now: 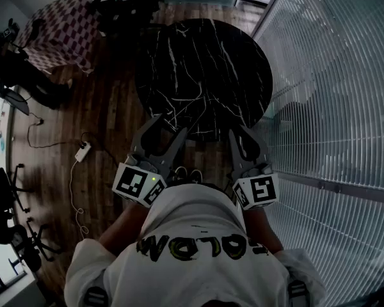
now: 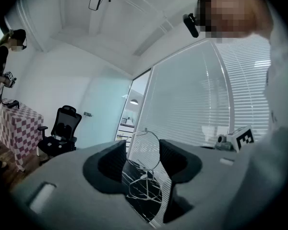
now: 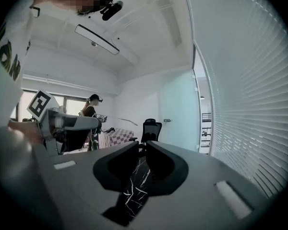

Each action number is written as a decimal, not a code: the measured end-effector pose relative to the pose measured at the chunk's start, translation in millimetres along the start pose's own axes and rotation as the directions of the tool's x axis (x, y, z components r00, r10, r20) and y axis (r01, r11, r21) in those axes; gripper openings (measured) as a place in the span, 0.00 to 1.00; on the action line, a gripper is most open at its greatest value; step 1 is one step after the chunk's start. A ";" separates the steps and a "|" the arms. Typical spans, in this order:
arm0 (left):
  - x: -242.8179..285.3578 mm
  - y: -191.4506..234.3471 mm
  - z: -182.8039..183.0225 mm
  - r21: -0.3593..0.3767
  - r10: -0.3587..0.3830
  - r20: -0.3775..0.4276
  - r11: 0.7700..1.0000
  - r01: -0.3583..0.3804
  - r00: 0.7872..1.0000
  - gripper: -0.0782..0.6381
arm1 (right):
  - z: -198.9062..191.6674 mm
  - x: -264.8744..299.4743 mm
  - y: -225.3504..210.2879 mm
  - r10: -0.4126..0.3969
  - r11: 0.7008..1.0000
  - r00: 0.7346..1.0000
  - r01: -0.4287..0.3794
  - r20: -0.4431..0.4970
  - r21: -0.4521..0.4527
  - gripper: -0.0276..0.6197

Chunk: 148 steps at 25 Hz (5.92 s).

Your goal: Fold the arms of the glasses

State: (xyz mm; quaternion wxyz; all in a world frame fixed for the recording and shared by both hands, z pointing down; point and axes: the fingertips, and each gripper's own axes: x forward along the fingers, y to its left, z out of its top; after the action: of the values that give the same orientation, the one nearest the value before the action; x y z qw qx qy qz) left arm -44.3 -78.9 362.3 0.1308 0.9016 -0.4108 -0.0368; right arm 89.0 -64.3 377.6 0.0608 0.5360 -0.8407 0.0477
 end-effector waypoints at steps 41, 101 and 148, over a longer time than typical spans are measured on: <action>-12.9 -75.1 31.1 -0.030 -0.205 0.048 0.978 0.206 0.978 0.41 | 0.2 2.6 10.6 0.023 0.999 1.000 -0.023 -0.003 0.040 0.13; -13.5 -51.5 30.7 0.002 -0.174 0.025 0.985 0.174 0.984 0.41 | 30.2 0.5 73.6 0.242 0.968 0.966 -0.235 0.087 -0.085 0.14; -5.5 -48.7 34.8 -0.031 -0.188 0.039 0.981 0.189 0.981 0.41 | -37.9 19.8 0.6 -0.014 0.972 0.993 -0.014 -0.118 -0.233 0.18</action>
State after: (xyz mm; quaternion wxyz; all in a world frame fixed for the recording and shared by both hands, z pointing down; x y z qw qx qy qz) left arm -18.4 -51.4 315.5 0.1347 0.9333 -0.3250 -0.0724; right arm 82.1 -76.3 418.1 0.1733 0.5215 -0.8352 -0.0196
